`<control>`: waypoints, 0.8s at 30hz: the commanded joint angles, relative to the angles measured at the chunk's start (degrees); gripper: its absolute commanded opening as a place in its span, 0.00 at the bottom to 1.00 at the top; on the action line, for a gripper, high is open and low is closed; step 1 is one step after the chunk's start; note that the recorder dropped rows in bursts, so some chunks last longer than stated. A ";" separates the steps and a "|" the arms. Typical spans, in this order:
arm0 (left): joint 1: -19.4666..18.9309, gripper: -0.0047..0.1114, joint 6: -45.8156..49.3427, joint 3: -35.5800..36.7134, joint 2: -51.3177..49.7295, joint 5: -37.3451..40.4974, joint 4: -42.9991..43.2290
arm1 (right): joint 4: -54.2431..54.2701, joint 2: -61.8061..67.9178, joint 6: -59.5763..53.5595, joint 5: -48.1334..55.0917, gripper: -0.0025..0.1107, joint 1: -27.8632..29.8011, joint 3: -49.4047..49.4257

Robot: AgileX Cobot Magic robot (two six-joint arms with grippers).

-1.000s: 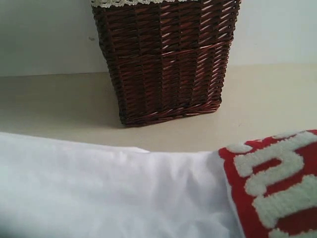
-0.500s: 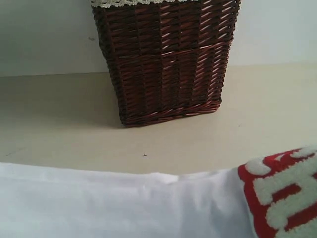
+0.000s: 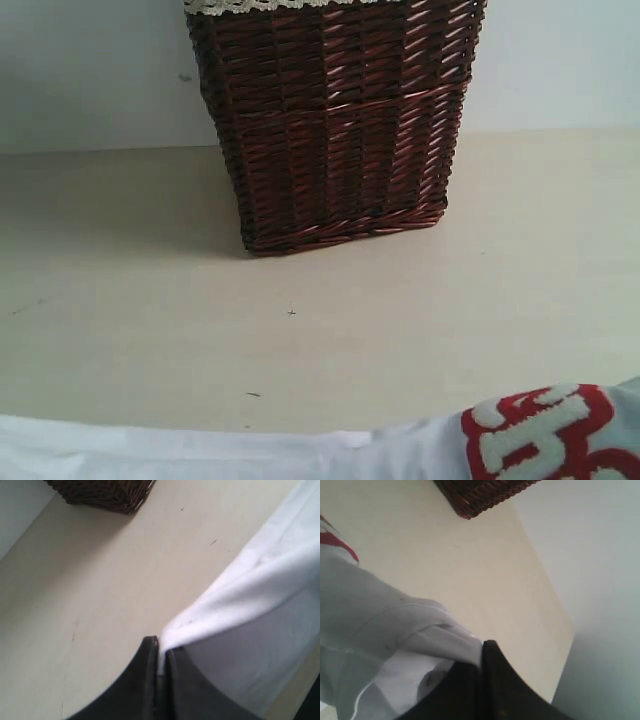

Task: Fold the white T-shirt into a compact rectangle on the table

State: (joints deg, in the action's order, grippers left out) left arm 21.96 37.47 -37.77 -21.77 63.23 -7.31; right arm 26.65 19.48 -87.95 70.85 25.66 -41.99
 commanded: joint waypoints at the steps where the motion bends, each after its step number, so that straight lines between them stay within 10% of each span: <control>1: -0.14 0.04 0.30 2.64 -4.53 -9.22 0.41 | 3.25 4.65 -0.75 -6.67 0.02 0.28 1.70; 24: -0.14 0.04 2.56 3.22 -41.41 -49.79 1.10 | 21.43 38.70 -6.00 -32.56 0.02 0.28 1.70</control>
State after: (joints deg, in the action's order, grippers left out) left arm 21.96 38.96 -34.70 -60.19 18.83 -6.33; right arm 46.41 55.20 -93.66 41.35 25.66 -40.46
